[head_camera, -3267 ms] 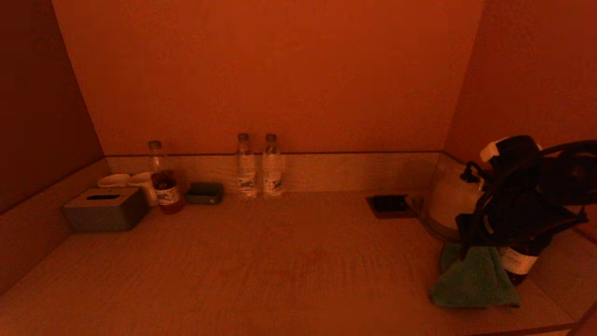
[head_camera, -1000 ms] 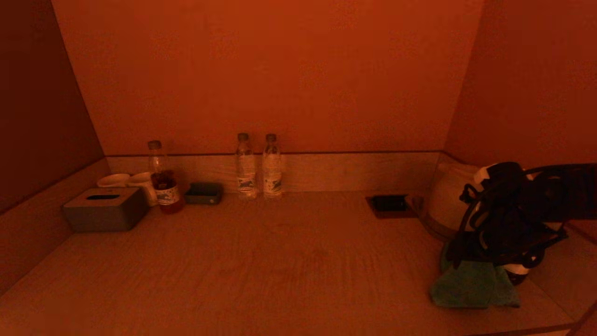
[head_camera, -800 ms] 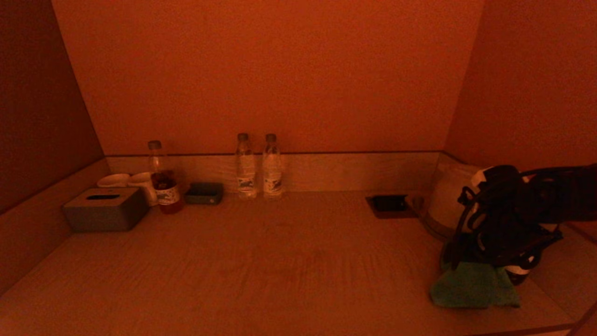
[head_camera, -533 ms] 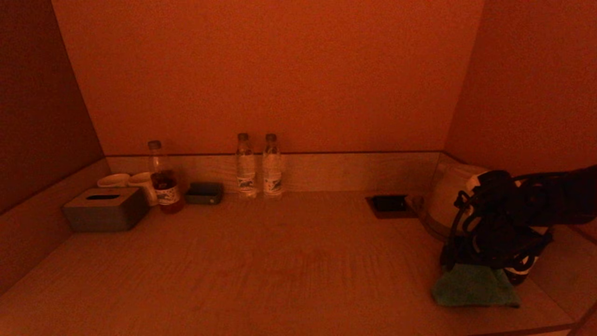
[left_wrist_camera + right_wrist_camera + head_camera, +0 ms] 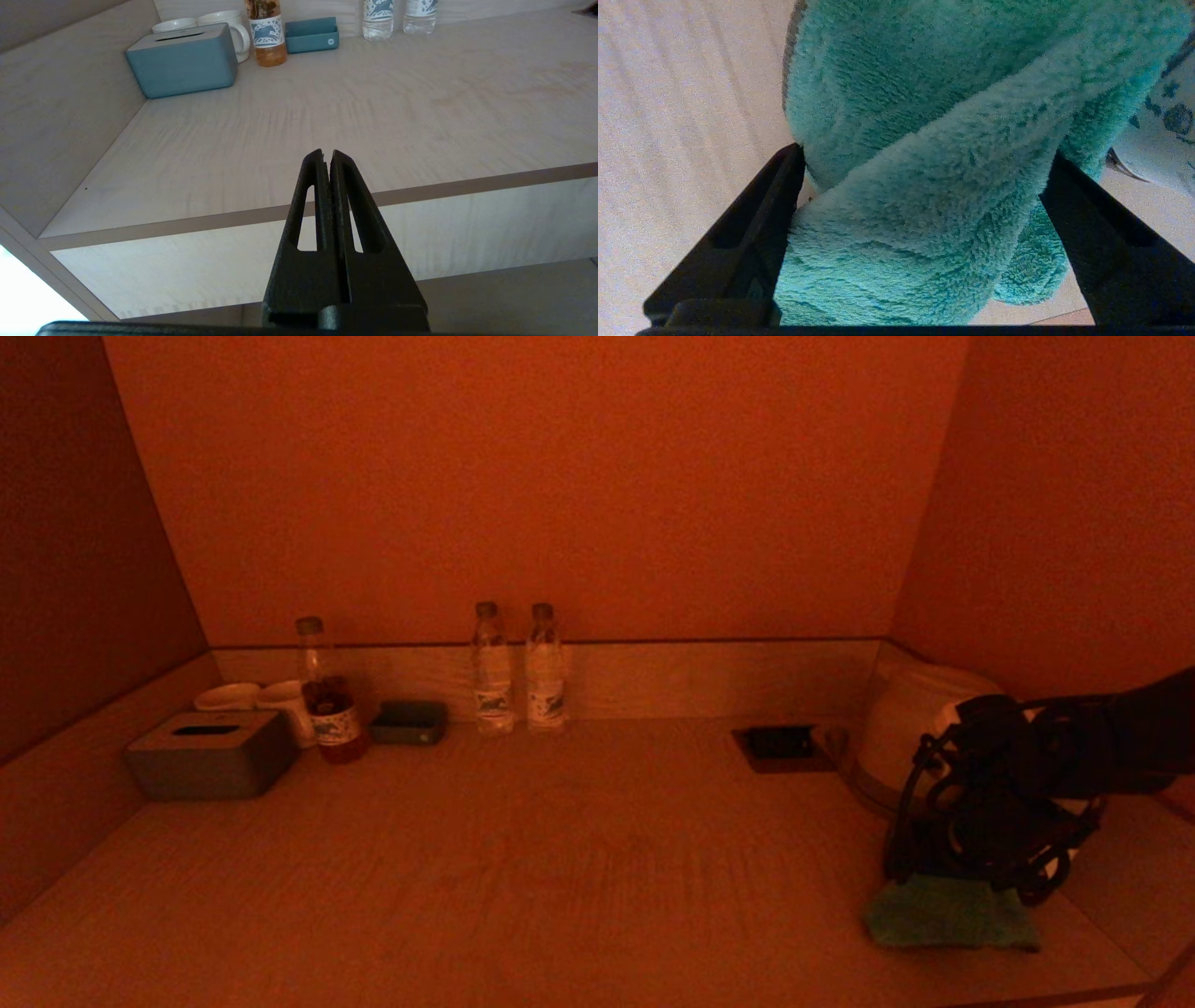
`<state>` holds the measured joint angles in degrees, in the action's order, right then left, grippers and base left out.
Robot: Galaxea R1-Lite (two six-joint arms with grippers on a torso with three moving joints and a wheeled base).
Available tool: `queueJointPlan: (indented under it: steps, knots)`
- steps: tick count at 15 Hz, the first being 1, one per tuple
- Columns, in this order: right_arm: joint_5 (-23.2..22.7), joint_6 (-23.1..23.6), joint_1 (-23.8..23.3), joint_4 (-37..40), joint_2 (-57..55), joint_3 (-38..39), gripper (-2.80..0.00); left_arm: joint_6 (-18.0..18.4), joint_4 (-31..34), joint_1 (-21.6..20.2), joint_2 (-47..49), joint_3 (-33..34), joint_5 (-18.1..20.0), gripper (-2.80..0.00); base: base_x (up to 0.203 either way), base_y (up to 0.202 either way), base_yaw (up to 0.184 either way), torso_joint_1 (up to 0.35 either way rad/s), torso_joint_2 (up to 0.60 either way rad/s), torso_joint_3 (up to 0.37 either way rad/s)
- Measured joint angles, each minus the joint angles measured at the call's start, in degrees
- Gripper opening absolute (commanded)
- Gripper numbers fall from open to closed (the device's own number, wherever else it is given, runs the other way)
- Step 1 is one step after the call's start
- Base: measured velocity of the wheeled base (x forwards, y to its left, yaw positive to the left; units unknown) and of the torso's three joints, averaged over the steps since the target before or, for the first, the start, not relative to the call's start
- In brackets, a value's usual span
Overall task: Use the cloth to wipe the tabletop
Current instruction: Pick up the tablecloth
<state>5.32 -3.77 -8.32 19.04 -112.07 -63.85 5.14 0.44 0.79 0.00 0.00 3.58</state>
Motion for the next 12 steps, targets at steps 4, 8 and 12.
queueJointPlan:
  steps: [4, 8, 12]
  knots:
    - [0.1, -0.4, -0.4, -0.1, -0.6, 0.2, -2.80, 0.0, 0.0, 0.0, 0.0, 0.0, 0.0, -2.80, 0.000, 0.000, 0.000, 0.000, 0.00, 0.000]
    - [0.2, -0.7, -0.4, -0.1, -0.3, -0.1, -2.80, 0.0, 0.0, -0.1, 0.0, 0.0, 0.0, -2.80, 0.000, 0.000, 0.000, 0.000, 0.00, 0.000]
    - [0.2, -0.7, -0.3, 0.0, 1.3, -0.1, -2.80, 0.0, 0.0, 0.0, 0.0, 0.0, 0.0, -2.80, 0.000, 0.000, 0.000, 0.000, 0.00, 0.000]
